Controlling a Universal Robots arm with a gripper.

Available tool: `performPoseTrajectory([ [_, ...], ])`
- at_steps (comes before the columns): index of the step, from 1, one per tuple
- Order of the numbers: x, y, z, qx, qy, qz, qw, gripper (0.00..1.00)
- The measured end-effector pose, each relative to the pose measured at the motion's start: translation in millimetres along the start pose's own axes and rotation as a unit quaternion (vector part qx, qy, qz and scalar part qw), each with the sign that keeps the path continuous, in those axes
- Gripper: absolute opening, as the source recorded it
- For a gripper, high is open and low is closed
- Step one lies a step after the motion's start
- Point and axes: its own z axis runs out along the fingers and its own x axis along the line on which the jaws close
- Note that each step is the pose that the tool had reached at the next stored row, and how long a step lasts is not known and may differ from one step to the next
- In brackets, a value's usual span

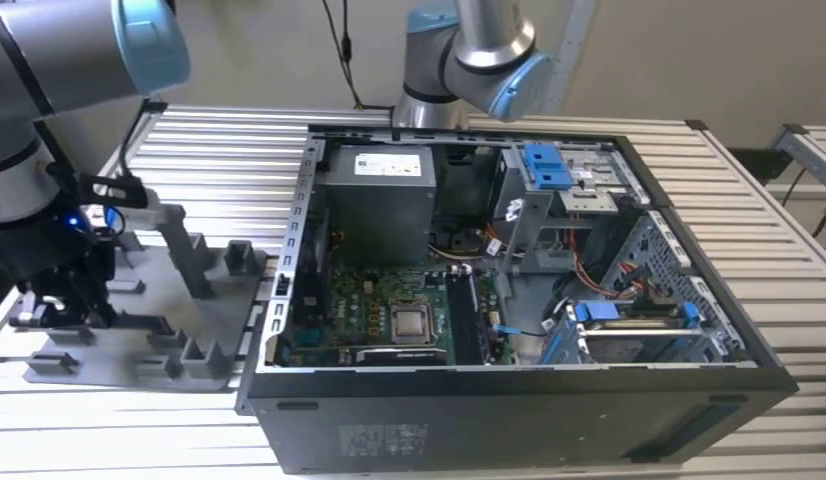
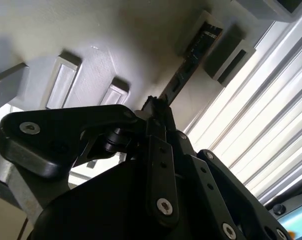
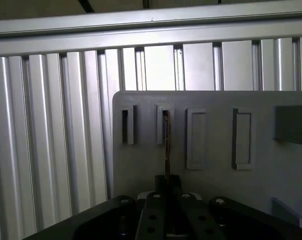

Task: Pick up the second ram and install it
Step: 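Pick up the second ram and move it above second insertion slot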

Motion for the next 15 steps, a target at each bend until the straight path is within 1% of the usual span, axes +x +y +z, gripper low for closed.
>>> performPoseTrajectory([
  [15, 0.4, 0.5, -22.1, 0.0001, -0.0001, 0.000, 1.0000, 0.14],
])
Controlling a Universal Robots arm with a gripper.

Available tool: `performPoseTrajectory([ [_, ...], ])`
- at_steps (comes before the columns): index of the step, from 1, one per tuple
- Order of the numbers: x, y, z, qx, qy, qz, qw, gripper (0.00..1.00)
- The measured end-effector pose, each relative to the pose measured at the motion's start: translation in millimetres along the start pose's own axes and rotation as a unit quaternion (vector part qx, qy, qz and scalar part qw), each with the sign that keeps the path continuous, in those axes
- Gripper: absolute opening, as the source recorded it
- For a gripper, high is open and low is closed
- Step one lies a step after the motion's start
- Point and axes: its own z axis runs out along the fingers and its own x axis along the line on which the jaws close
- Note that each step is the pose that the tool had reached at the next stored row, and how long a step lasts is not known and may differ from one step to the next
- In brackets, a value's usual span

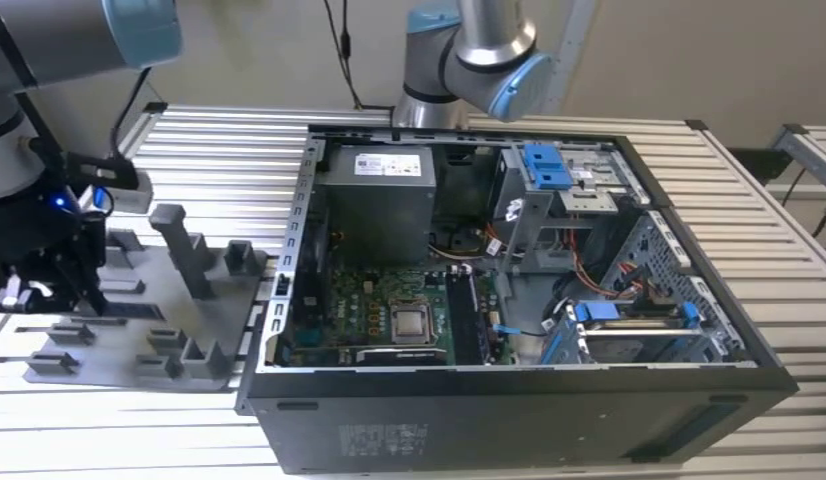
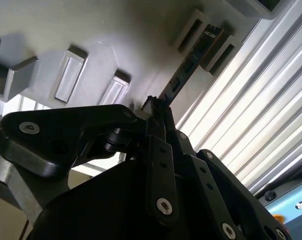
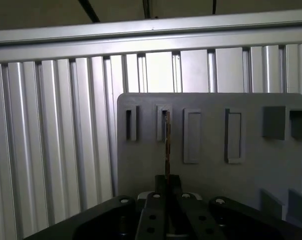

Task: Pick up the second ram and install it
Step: 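Pick up the second ram and move it above second insertion slot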

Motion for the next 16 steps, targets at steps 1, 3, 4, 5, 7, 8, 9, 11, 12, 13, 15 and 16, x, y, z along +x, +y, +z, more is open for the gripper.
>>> performPoseTrajectory([
  [1, 0.0, 0.0, -1.3, 0.0000, 0.0000, 0.000, 1.0000, 0.14],
  [3, 0.1, 0.1, -4.2, 0.0000, 0.0000, 0.000, 1.0000, 0.14],
  [4, 0.1, 0.1, -5.6, 0.0000, 0.0000, 0.000, 1.0000, 0.14],
  [5, 0.2, 0.2, -7.0, -0.0001, 0.0001, 0.000, 1.0000, 0.14],
  [7, 0.2, 0.2, -9.6, -0.0001, 0.0001, 0.000, 1.0000, 0.14],
  [8, 0.2, 0.3, -10.8, 0.0000, 0.0000, 0.000, 1.0000, 0.14],
  [9, 0.2, 0.3, -12.1, 0.0000, 0.0001, 0.000, 1.0000, 0.14],
  [11, 0.3, 0.3, -14.5, 0.0000, 0.0001, 0.000, 1.0000, 0.14],
  [12, 0.3, 0.4, -15.7, 0.0000, 0.0000, 0.000, 1.0000, 0.14],
  [13, 0.3, 0.4, -17.0, 0.0000, 0.0000, 0.000, 1.0000, 0.14],
  [15, 0.4, 0.5, -19.6, -0.0001, 0.0001, 0.000, 1.0000, 0.14],
  [16, 0.4, 0.5, -20.8, 0.0000, 0.0000, 0.000, 1.0000, 0.14],
])
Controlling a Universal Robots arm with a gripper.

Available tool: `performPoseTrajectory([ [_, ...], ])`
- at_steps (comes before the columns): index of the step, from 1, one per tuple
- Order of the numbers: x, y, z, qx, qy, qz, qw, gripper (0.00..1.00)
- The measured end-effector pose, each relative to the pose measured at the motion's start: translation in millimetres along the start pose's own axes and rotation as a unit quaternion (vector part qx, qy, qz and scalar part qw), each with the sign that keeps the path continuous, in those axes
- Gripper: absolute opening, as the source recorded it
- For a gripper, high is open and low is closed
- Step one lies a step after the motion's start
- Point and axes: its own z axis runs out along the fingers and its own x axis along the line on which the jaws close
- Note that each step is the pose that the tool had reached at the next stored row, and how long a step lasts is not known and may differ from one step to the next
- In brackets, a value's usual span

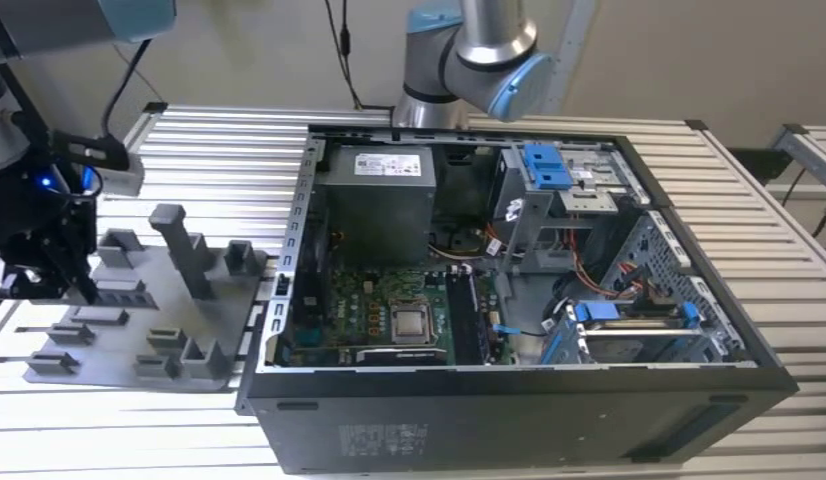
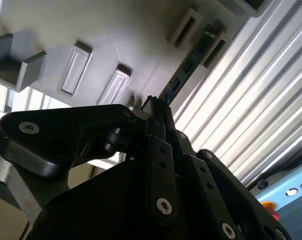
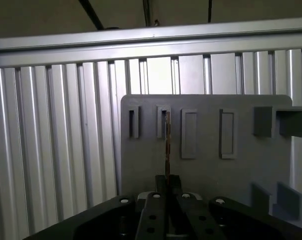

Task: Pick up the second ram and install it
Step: 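Pick up the second ram and move it above second insertion slot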

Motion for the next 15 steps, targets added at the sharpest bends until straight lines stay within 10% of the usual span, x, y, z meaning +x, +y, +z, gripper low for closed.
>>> performPoseTrajectory([
  [15, 0.3, 0.4, -17.9, 0.0000, 0.0000, 0.000, 1.0000, 0.14],
])
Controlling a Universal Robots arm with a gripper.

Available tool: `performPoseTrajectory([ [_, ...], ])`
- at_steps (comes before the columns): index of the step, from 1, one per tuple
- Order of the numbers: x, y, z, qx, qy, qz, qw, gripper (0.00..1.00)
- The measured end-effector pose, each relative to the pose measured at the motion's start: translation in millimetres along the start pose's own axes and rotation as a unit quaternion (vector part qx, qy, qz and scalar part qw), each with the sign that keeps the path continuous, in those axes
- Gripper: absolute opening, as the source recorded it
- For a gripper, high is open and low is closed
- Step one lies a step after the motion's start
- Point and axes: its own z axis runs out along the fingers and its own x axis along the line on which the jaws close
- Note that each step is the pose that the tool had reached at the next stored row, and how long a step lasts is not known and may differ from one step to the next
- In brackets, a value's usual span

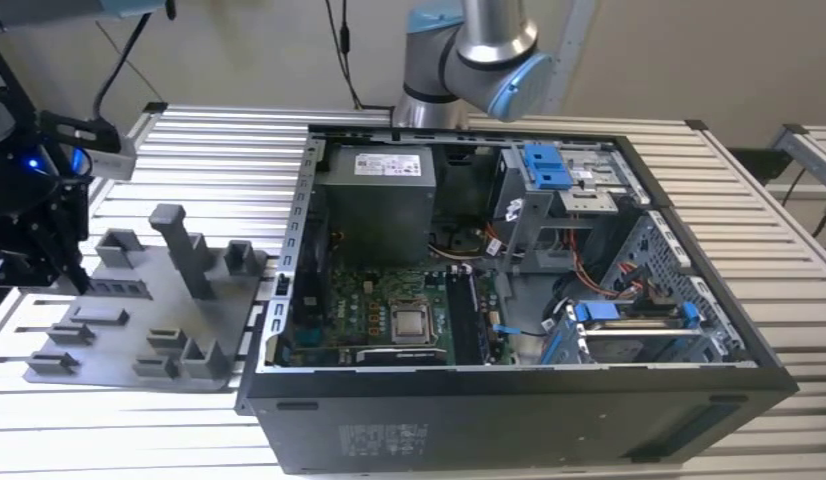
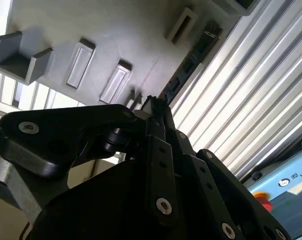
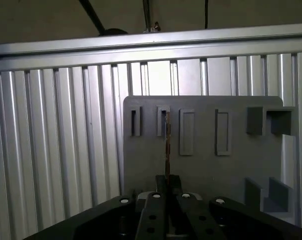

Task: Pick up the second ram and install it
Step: 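Pick up the second ram and move it above second insertion slot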

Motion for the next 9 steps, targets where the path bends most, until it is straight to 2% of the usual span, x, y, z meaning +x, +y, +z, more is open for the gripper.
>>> performPoseTrajectory([
  [9, 0.2, 0.2, -10.4, 0.0000, 0.0000, 0.000, 1.0000, 0.14],
])
